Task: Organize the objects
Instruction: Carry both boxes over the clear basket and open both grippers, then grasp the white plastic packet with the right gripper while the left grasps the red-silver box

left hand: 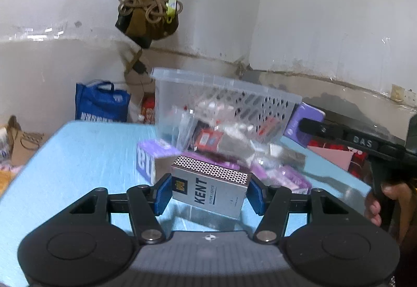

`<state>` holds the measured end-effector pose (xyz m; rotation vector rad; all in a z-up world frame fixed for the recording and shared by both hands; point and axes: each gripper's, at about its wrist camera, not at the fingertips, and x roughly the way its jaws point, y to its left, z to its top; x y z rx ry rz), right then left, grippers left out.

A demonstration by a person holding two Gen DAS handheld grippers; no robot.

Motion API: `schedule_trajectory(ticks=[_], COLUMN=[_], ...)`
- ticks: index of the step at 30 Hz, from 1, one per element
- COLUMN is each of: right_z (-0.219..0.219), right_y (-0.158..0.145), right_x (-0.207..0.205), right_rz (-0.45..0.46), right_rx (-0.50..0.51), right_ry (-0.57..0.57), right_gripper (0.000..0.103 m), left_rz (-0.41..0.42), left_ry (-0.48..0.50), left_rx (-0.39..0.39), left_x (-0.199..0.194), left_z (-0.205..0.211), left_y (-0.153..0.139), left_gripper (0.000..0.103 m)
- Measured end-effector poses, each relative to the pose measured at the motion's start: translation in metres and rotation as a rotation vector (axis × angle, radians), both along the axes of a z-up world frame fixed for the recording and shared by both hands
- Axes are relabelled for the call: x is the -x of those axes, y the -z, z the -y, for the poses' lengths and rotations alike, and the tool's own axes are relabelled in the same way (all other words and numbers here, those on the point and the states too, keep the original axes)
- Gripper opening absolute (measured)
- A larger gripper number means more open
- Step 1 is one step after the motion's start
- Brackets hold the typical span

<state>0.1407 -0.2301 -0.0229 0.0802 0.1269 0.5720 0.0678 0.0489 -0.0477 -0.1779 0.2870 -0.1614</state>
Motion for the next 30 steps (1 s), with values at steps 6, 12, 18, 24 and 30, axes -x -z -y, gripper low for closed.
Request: schedule_trajectory(ticks=[6,12,18,24,30], right_z=[0.002,-0.027,-0.059,-0.055,-0.015], right_y=[-0.043,-0.108,-0.106,-0.097,-0.042], right_x=[-0.001,-0.075,-0.121,-0.112,-0.068], right_rz=[0.072,-0.010,-0.069,-0.083,-0.164], right_rx=[0.001,0.027,0.170,0.184,0.161], right_ry=[0.015,-0.028,-0.001,0.037,0.094], right_gripper=[0.045,0.045,0.064,0.097,0.103], left_rz=[0.135,0.178,0.045,-0.007,0.009], left_ry=[0.014,0.015,0.002,-0.016,0.046], left_rx=[-0.020,-0.046,-0.020,-0.057,-0.021], left_x=[-0.020,-0.108,-0.184,-0.179,-0.087], left_z=[-0.004,0.006,0.013,0.012,-0.002], left_y=[-0.068,-0.142,-0.133,-0.116,-0.076], left_gripper=[0.063,0.063,0.079,0.081,0.084])
